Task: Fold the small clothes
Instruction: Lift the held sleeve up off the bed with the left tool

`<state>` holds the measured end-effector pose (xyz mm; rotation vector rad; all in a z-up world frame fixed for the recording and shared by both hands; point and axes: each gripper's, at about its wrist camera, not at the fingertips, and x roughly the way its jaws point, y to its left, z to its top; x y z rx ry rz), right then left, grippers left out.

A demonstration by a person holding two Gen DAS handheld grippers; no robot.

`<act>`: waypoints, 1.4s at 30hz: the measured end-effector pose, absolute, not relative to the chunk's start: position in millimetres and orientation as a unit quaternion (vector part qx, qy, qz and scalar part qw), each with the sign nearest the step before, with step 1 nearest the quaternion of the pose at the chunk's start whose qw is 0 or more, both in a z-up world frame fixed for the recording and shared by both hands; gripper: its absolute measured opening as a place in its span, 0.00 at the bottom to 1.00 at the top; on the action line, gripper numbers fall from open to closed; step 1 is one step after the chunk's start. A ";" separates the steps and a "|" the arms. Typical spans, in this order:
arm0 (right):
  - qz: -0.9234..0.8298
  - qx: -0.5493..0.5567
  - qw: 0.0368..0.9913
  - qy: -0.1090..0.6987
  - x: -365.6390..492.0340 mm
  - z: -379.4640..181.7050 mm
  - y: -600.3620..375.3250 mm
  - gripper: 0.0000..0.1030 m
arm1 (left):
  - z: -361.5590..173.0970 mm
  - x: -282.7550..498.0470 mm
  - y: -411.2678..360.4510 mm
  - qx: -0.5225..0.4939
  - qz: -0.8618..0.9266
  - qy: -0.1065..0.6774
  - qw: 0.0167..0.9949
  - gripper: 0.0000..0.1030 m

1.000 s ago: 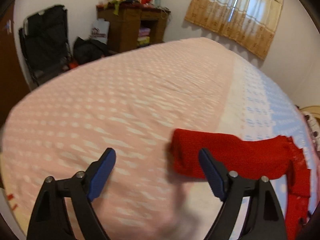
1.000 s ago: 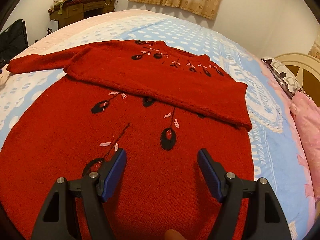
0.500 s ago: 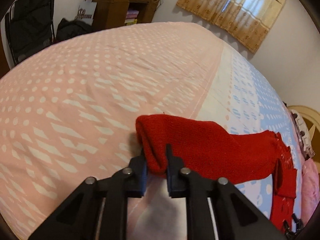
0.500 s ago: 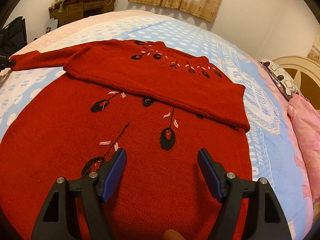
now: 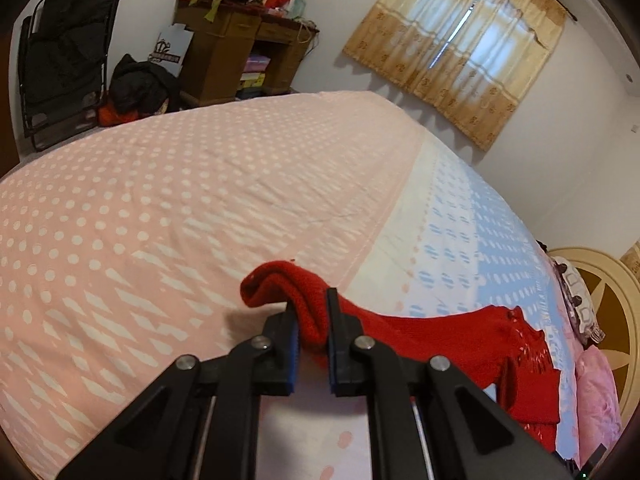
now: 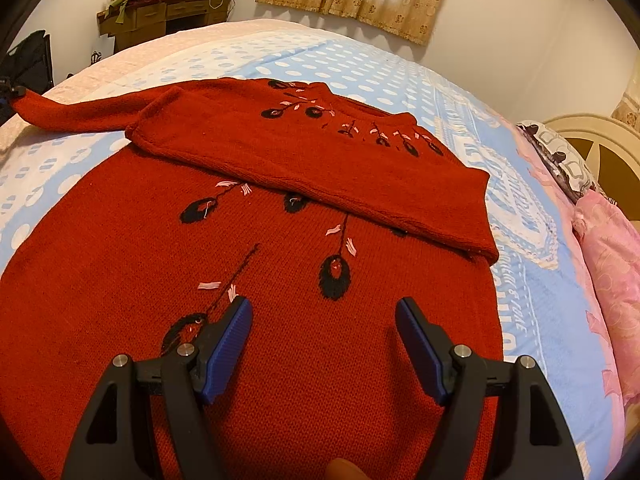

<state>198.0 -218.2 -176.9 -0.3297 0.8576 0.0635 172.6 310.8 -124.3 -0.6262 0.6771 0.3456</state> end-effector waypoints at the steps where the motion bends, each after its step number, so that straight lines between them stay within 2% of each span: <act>1: 0.030 -0.159 0.896 0.414 198.0 -176.9 -218.4 0.73 | -122.7 174.1 309.7 -0.304 0.164 0.324 0.881 0.10; 8: 0.025 -0.165 0.898 0.408 194.7 -175.9 -216.6 0.73 | -95.1 188.5 295.1 -0.303 0.146 0.301 0.892 0.10; 27: 0.039 -0.115 0.902 0.415 193.5 -175.9 -230.0 0.73 | 27.6 239.9 189.1 -0.207 0.055 0.201 0.956 0.10; 42: 0.048 -0.083 0.905 0.414 186.3 -177.8 -237.7 0.73 | 62.8 277.1 85.5 -0.162 -0.047 0.194 0.966 0.10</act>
